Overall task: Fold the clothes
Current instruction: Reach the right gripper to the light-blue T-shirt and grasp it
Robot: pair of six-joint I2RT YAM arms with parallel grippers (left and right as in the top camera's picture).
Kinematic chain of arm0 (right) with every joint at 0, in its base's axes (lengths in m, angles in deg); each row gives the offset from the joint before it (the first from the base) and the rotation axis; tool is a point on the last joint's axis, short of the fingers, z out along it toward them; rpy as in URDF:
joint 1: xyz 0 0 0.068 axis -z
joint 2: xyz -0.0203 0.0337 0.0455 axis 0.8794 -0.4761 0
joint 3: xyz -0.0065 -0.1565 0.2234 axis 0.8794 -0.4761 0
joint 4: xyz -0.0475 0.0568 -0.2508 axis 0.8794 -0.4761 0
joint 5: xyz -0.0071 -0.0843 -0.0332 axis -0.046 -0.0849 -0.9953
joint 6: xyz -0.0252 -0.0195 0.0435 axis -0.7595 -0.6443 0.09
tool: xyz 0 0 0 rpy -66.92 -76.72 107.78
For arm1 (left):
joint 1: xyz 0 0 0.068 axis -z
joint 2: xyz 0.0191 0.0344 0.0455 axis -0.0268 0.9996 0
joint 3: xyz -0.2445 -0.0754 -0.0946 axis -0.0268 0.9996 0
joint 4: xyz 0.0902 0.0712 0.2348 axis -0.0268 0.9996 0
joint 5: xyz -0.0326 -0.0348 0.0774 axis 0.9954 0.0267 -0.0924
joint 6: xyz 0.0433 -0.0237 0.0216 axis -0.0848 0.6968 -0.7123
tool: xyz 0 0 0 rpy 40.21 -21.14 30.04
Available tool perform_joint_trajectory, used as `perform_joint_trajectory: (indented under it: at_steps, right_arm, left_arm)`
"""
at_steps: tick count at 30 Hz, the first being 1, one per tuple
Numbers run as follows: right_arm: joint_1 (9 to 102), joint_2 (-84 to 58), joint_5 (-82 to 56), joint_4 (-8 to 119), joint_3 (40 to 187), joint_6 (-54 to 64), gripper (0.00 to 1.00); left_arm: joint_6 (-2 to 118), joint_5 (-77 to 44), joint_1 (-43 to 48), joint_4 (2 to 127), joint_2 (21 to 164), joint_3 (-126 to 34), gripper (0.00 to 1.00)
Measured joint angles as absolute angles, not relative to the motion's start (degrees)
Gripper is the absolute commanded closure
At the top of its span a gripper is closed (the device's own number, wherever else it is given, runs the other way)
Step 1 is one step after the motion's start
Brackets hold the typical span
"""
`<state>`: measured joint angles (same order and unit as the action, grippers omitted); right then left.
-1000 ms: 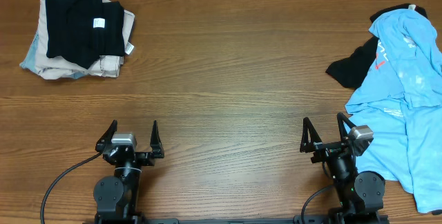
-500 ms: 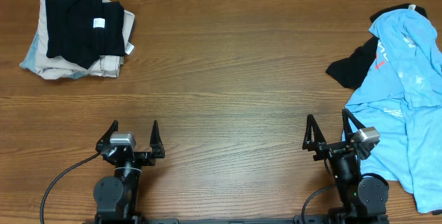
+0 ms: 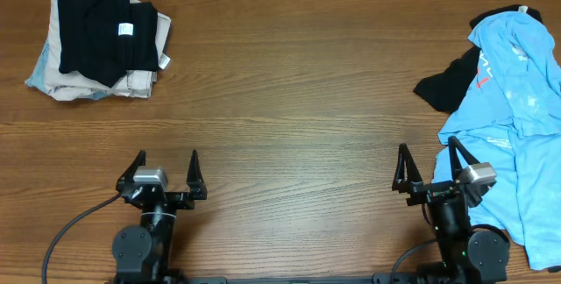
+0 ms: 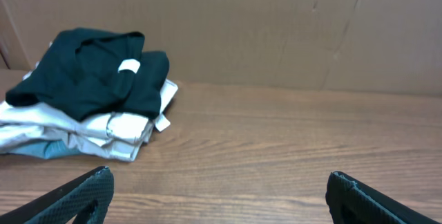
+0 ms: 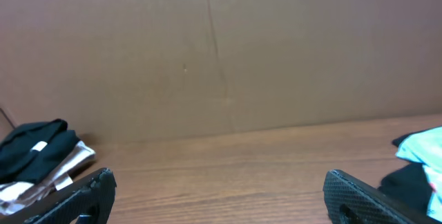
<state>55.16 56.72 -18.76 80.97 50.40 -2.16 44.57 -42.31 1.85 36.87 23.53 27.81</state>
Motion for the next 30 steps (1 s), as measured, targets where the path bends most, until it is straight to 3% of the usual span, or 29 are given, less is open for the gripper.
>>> perform_joint_trajectory:
  at_steps: [10,24,30]
  right_arm:
    - [55.2,41.7,-20.2,71.8,69.0,-2.8,0.0]
    - [55.2,-1.5,-20.6,38.8,112.9,-3.0,0.0]
    - [55.2,-14.7,-22.4,42.6,119.7,-3.0,0.0]
  left_arm:
    - [44.6,-39.1,1.9,44.8,42.2,9.2,0.0]
    - [44.1,-30.3,1.8,78.3,85.3,-37.0,0.0]
    - [44.1,-30.2,1.8,81.2,96.0,-45.9,0.0]
